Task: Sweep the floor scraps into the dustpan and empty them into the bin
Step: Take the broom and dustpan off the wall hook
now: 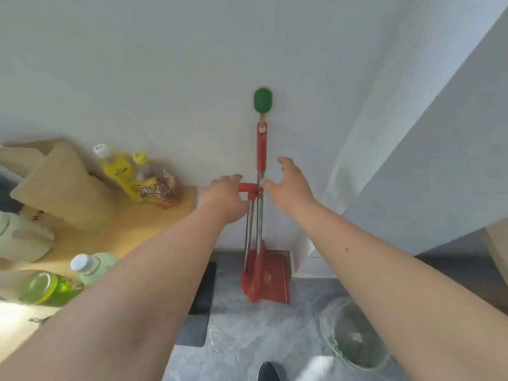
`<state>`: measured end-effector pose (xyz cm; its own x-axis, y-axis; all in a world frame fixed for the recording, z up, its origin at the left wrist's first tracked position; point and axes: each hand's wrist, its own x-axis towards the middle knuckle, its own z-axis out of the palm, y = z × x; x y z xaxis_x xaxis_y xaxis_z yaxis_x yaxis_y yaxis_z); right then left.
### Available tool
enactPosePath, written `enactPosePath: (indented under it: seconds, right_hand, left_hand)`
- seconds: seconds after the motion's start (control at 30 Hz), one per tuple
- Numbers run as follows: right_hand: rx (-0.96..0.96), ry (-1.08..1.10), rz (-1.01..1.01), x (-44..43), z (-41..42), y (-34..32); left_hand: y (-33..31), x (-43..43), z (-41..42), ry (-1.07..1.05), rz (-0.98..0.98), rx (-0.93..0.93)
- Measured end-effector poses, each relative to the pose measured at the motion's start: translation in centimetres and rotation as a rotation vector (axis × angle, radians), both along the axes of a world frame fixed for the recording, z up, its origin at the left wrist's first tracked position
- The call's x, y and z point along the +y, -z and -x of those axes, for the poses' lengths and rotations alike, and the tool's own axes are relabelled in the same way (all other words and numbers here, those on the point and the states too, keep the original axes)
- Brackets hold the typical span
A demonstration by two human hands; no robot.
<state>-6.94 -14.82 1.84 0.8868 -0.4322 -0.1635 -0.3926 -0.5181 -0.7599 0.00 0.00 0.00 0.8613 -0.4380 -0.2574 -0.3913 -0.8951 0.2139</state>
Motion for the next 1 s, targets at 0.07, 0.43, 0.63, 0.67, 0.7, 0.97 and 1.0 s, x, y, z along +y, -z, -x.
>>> enactPosePath:
  seconds: [0.07, 0.43, 0.63, 0.67, 0.7, 0.97, 1.0]
  right_hand:
    - [-0.006, 0.039, -0.08, 0.0, -2.4, 0.4]
    - [-0.059, 0.059, -0.006, -0.2, -8.3, 4.3]
    - [-0.098, 0.042, -0.021, -0.3, -7.8, 3.3]
    - [-0.097, 0.033, -0.023, -0.2, -7.6, 3.1]
    - [-0.096, 0.024, -0.022, -0.1, -7.3, 3.0]
    - [-0.253, 0.025, -0.158, 2.0, -1.3, 1.7]
    - [-0.287, 0.059, -0.191, 2.5, 0.2, 1.5]
  left_hand:
    - [1.2, -0.8, -1.3, 0.022, -0.05, -0.016]
    - [8.8, -1.9, -4.2, 0.004, 0.015, -0.196]
    - [8.7, -1.4, -3.7, -0.005, 0.108, -0.258]
    - [8.5, -1.3, -3.4, -0.006, 0.109, -0.253]
    - [8.4, -1.0, -3.2, -0.008, 0.11, -0.253]
    - [3.8, 0.7, 1.4, 0.02, 0.062, -0.112]
    - [2.6, 0.9, 2.5, 0.036, 0.04, -0.038]
